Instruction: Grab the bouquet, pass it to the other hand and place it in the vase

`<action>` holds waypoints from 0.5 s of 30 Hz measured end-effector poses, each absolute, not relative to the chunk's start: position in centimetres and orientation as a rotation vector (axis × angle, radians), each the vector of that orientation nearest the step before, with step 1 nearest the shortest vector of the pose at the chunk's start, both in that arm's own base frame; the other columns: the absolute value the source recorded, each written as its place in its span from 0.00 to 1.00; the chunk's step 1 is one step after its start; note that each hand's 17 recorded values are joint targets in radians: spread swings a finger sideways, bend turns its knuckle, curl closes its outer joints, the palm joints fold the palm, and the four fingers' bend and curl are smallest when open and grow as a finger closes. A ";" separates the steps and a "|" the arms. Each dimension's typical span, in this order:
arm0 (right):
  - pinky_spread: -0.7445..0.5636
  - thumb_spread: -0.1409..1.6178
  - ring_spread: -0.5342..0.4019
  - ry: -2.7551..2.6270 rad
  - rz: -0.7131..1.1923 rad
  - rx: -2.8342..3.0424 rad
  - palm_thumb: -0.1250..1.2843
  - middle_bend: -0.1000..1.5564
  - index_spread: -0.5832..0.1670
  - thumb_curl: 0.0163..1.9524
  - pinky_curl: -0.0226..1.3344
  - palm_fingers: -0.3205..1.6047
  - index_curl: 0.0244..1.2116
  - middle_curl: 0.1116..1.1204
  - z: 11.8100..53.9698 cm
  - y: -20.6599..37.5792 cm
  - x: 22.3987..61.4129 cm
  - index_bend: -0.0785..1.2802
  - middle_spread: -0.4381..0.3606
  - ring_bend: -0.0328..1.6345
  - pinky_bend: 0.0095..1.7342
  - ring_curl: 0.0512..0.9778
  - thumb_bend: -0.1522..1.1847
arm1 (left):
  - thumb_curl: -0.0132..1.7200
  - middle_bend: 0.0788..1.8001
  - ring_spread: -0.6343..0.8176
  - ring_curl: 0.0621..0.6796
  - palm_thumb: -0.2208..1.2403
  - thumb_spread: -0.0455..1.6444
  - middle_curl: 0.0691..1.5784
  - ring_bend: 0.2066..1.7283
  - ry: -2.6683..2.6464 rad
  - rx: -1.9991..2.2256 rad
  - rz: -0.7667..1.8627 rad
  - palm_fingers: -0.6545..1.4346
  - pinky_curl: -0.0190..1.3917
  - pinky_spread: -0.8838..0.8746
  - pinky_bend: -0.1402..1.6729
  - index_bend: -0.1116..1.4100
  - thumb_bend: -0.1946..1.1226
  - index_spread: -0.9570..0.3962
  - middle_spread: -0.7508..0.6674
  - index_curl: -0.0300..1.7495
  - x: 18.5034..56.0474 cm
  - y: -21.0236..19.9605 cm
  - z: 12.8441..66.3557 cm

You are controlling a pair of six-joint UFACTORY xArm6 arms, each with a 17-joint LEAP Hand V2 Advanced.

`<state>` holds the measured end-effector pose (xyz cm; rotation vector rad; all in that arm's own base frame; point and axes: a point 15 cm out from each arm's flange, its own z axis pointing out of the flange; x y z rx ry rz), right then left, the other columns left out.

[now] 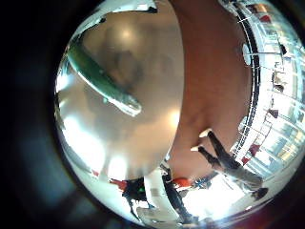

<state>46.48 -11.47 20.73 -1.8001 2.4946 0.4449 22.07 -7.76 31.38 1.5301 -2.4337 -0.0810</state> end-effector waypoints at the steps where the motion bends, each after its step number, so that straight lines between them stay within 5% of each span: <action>1: 0.78 0.69 0.41 2.495 0.457 -1.808 0.48 0.34 0.45 0.19 0.07 0.42 0.31 0.37 20.3 -11.1 46.5 0.20 0.44 0.55 0.33 0.20 0.10 | 0.19 0.08 0.51 0.09 0.37 0.68 0.24 0.30 -2.434 1.530 -0.081 0.54 0.25 0.62 0.19 0.20 0.13 0.58 0.55 0.26 22.1 -7.8 31.4; 15: 0.72 0.69 0.38 2.589 0.524 -1.878 0.48 0.36 0.44 0.19 0.04 0.45 0.35 0.39 15.7 -11.0 45.9 0.22 0.42 0.57 0.31 0.21 0.10 | 0.19 0.08 0.51 0.08 0.37 0.68 0.24 0.30 -2.438 1.531 -0.076 0.54 0.25 0.62 0.18 0.20 0.13 0.58 0.54 0.26 22.8 -7.9 31.9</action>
